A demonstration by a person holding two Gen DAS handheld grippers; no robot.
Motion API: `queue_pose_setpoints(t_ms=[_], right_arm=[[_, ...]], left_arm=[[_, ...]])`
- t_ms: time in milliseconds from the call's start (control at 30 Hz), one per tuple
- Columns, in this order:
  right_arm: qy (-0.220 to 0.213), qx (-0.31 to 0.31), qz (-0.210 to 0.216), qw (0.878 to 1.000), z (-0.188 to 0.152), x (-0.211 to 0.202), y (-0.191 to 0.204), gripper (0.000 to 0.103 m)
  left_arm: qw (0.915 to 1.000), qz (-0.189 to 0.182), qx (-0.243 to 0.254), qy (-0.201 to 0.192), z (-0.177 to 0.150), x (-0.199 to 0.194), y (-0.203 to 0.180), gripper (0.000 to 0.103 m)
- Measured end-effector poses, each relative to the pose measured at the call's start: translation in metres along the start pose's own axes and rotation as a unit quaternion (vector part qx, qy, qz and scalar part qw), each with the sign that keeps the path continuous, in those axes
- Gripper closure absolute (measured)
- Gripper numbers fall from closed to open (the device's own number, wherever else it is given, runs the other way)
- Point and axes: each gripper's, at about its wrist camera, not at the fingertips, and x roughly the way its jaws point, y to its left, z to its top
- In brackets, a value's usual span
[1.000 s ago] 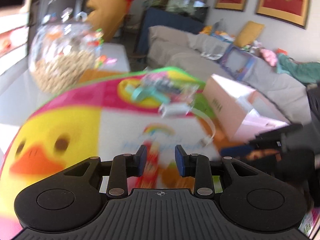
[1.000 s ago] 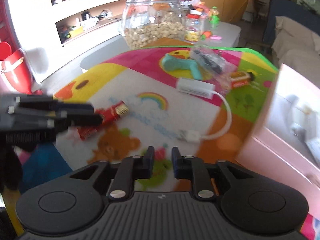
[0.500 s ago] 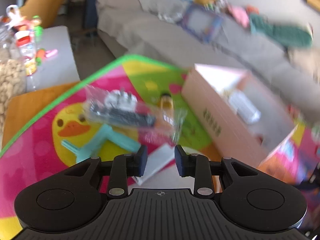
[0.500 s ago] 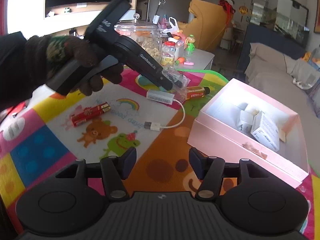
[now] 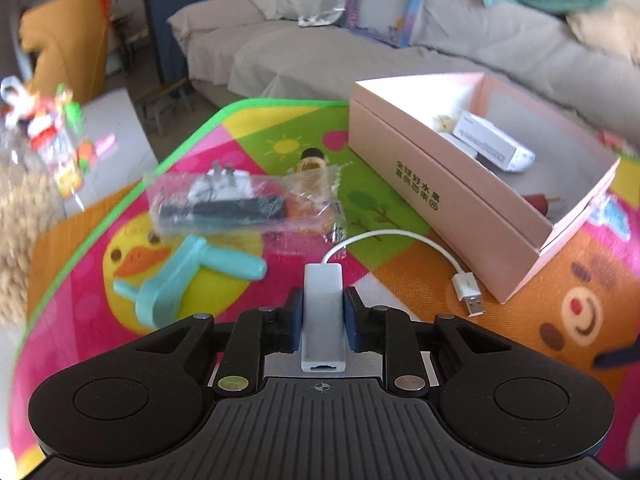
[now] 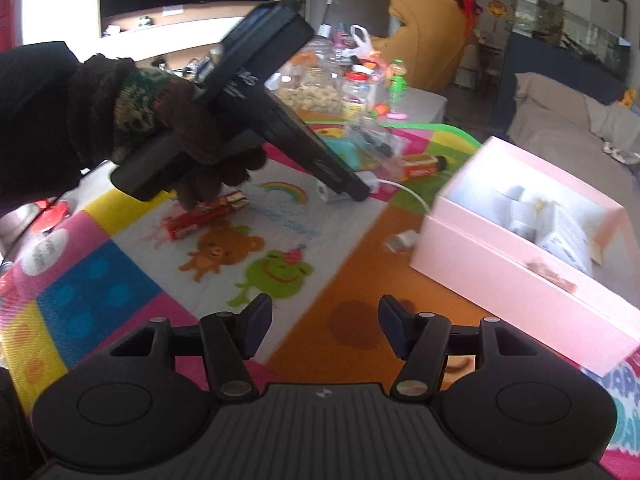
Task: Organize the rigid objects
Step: 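Set the red lighter on the mat and grasp the white USB adapter with the left tool, then grasp the red lighter with the right tool while the left tool holds the adapter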
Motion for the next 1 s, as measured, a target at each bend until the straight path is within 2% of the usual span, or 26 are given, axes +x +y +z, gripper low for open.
queue_pose_setpoints(t_ms=[67,200,267,400,567,633,767,900,1000], right_arm=[[-0.005,-0.015,0.013,1.0,0.007,0.008,0.011,0.036],[0.007,-0.031,0.044,0.999,0.025,0.033,0.03,0.036],[0.013,-0.033,0.057,0.998,0.031,0.043,0.038,0.036],[0.025,-0.022,0.067,0.997,0.041,0.062,0.048,0.036],[0.042,0.017,0.091,0.995,0.055,0.082,0.05,0.036],[0.043,0.017,0.098,0.994,0.057,0.088,0.054,0.034],[0.041,-0.013,0.087,0.995,0.052,0.088,0.063,0.033],[0.033,-0.041,0.043,0.998,0.044,0.077,0.062,0.032],[0.025,-0.056,0.056,0.997,0.039,0.068,0.054,0.032]], left_arm=[[0.9993,-0.003,-0.035,0.009,-0.001,-0.006,0.012,0.079],[0.9971,0.048,-0.059,0.0,-0.017,-0.027,0.037,0.079],[0.9945,0.06,-0.085,-0.012,-0.032,-0.042,0.053,0.079],[0.9834,0.073,-0.16,-0.046,-0.072,-0.075,0.079,0.079],[0.9711,0.108,-0.199,-0.075,-0.121,-0.115,0.076,0.079],[0.9684,0.107,-0.21,-0.082,-0.134,-0.127,0.068,0.079],[0.9639,0.108,-0.226,-0.09,-0.154,-0.142,0.054,0.079],[0.9655,0.08,-0.229,-0.094,-0.158,-0.142,0.04,0.079],[0.9676,0.069,-0.224,-0.094,-0.157,-0.139,0.03,0.079]])
